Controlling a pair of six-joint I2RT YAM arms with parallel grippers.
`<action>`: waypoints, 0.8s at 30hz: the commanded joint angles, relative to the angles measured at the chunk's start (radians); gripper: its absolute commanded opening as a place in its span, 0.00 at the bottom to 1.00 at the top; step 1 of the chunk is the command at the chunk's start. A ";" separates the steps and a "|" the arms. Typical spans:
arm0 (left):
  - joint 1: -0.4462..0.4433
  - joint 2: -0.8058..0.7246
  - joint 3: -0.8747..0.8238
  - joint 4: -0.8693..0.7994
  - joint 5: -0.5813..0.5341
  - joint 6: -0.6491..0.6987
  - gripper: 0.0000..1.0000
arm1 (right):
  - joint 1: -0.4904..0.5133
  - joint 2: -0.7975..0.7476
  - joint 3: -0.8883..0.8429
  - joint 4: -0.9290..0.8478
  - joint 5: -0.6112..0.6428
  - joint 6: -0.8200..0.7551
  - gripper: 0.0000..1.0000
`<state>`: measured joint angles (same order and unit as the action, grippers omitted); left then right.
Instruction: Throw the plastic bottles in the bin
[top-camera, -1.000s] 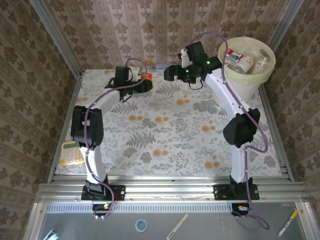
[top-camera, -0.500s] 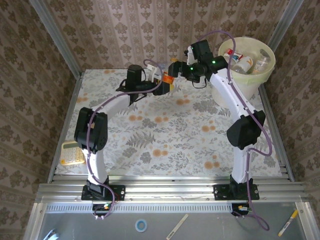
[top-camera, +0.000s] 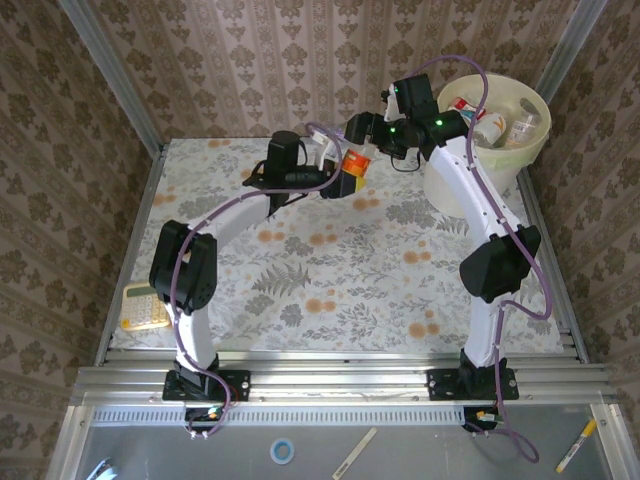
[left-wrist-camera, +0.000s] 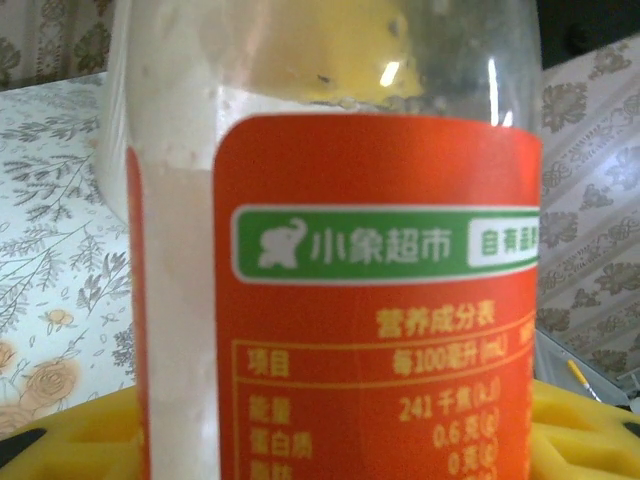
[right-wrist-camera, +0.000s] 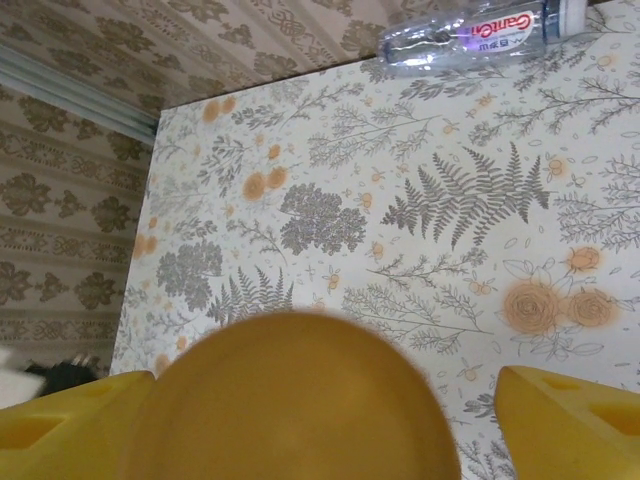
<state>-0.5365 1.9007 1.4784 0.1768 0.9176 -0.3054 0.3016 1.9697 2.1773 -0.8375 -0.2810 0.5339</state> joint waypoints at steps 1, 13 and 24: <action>-0.011 -0.048 0.006 -0.032 0.009 0.069 0.35 | -0.002 -0.028 -0.014 -0.009 0.036 0.028 0.82; -0.045 -0.054 -0.025 -0.013 -0.059 0.114 0.69 | -0.002 -0.093 0.035 -0.113 0.102 -0.018 0.23; 0.114 -0.092 -0.192 0.374 -0.110 -0.186 1.00 | -0.041 -0.196 0.239 -0.178 0.426 -0.215 0.19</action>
<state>-0.4828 1.8462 1.3098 0.4393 0.8520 -0.4175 0.2714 1.8790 2.3486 -0.9852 -0.0372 0.4305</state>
